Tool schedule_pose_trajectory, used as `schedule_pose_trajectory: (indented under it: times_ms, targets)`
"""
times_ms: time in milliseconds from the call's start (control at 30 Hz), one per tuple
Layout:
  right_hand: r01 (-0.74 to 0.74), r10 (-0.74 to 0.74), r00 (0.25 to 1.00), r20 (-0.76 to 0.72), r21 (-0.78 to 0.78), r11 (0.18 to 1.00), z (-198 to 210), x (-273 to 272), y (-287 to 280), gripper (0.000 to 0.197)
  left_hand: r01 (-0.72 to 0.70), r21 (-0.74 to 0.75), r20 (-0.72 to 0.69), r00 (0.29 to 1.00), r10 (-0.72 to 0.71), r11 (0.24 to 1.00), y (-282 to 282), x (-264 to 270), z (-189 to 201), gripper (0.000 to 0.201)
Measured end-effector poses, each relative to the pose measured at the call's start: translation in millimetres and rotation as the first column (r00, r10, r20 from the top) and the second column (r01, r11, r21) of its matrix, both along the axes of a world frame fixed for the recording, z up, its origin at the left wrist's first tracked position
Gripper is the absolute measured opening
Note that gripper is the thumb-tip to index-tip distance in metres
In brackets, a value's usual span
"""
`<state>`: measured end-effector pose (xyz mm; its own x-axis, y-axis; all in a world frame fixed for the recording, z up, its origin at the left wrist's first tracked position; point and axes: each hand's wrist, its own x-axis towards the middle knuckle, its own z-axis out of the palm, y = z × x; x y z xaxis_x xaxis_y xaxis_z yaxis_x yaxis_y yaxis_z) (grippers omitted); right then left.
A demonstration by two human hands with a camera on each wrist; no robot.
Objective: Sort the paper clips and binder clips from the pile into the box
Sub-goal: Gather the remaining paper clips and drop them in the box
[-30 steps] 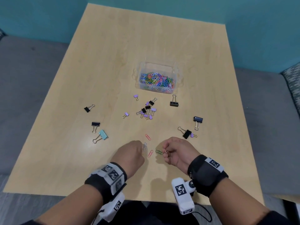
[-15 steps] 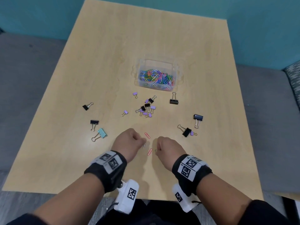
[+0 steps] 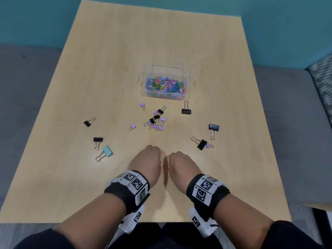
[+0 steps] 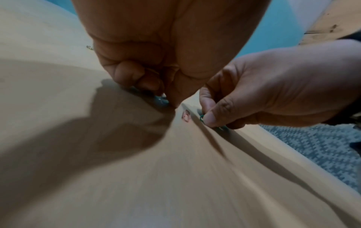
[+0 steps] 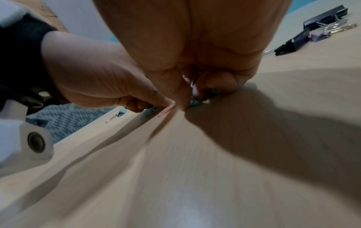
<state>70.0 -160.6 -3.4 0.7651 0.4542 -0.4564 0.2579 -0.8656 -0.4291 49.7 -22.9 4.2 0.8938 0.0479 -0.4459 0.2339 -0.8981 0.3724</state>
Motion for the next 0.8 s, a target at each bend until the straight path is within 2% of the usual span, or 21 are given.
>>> schedule_pose_trajectory:
  times_ms: [67, 133, 167, 200, 233, 267, 300, 333, 367, 400, 433, 467, 500, 533, 567, 600, 633, 700, 733, 767, 800]
  targets:
    - [-0.021, 0.021, 1.000, 0.021, -0.005, 1.000, 1, -1, 0, 0.023, -0.025, -0.019, 0.045, 0.999, 0.026, 1.000, 3, -1, 1, 0.001]
    - [-0.016, 0.016, 1.000, 0.013, 0.006, 1.000, 4, -1, 0, 0.020, -0.094, -0.069, 0.060, 0.993, 0.098, 0.993, 8, -4, 0, 0.016]
    - [-0.005, 0.005, 1.000, -0.008, 0.015, 1.000, 5, -1, -1, 0.018, -0.150, -0.130, 0.036, 0.987, 0.156, 0.980, 11, -5, -1, 0.017]
    - [0.027, -0.026, 0.999, -0.043, 0.026, 0.999, 8, 1, -1, 0.019, -0.232, -0.227, 0.005, 0.971, 0.239, 0.946, 15, -6, -2, 0.013]
    - [0.097, -0.092, 0.991, -0.096, 0.046, 0.994, 10, 4, -2, 0.022, -0.349, -0.361, -0.064, 0.934, 0.351, 0.864, 19, -7, -2, 0.007]
    - [0.215, -0.196, 0.964, -0.180, 0.095, 0.972, 11, 7, -5, 0.025, -0.478, -0.513, -0.180, 0.872, 0.456, 0.713, 23, -8, -2, 0.005]
    - [0.386, -0.320, 0.892, -0.319, 0.168, 0.907, 12, 11, -7, 0.026, -0.592, -0.634, -0.335, 0.790, 0.514, 0.497, 28, -9, -1, 0.010]
    - [0.582, -0.419, 0.759, -0.499, 0.229, 0.780, 15, 14, -11, 0.025, -0.668, -0.694, -0.483, 0.708, 0.516, 0.266, 33, -11, 2, 0.013]
    - [0.753, -0.452, 0.586, -0.672, 0.248, 0.609, 19, 17, -13, 0.024, -0.701, -0.710, -0.589, 0.645, 0.488, 0.070, 38, -11, 4, 0.015]
    - [0.870, -0.430, 0.425, -0.797, 0.228, 0.437, 23, 19, -16, 0.022, -0.712, -0.700, -0.654, 0.604, 0.455, -0.061, 42, -12, 8, 0.017]
    - [0.932, -0.389, 0.310, -0.868, 0.196, 0.304, 27, 22, -19, 0.022, -0.715, -0.686, -0.688, 0.578, 0.440, -0.134, 45, -13, 11, 0.019]
    - [0.959, -0.354, 0.247, -0.902, 0.176, 0.222, 30, 25, -20, 0.025, -0.719, -0.675, -0.701, 0.559, 0.443, -0.162, 47, -14, 13, 0.020]
    - [0.969, -0.330, 0.221, -0.918, 0.168, 0.182, 31, 28, -21, 0.027, -0.725, -0.669, -0.702, 0.544, 0.458, -0.164, 47, -14, 14, 0.022]
    - [0.970, -0.322, 0.217, -0.921, 0.167, 0.177, 32, 30, -20, 0.029, -0.733, -0.666, -0.694, 0.540, 0.476, -0.140, 45, -15, 14, 0.023]
    - [0.968, -0.328, 0.220, -0.919, 0.165, 0.187, 32, 33, -18, 0.030, -0.745, -0.661, -0.679, 0.542, 0.495, -0.090, 43, -16, 13, 0.023]
    - [0.964, -0.346, 0.230, -0.909, 0.163, 0.211, 33, 36, -15, 0.029, -0.757, -0.654, -0.652, 0.557, 0.515, -0.009, 40, -17, 12, 0.020]
    - [0.956, -0.374, 0.246, -0.894, 0.160, 0.246, 32, 38, -12, 0.027, -0.758, -0.641, -0.599, 0.590, 0.541, 0.118, 35, -18, 9, 0.014]
    - [0.918, -0.448, 0.332, -0.830, 0.175, 0.357, 30, 42, -4, 0.018, -0.663, -0.568, -0.402, 0.741, 0.538, 0.488, 25, -19, 6, 0.006]
    - [0.869, -0.490, 0.430, -0.759, 0.202, 0.451, 27, 45, 0, 0.014, -0.560, -0.490, -0.295, 0.827, 0.478, 0.668, 20, -20, 6, 0.009]
    - [0.787, -0.504, 0.557, -0.660, 0.224, 0.575, 25, 48, 5, 0.011, -0.448, -0.394, -0.213, 0.894, 0.394, 0.803, 13, -21, 6, 0.013]
    - [0.673, -0.480, 0.686, -0.547, 0.226, 0.704, 22, 50, 10, 0.011, -0.345, -0.295, -0.153, 0.938, 0.313, 0.891, 6, -22, 7, 0.014]
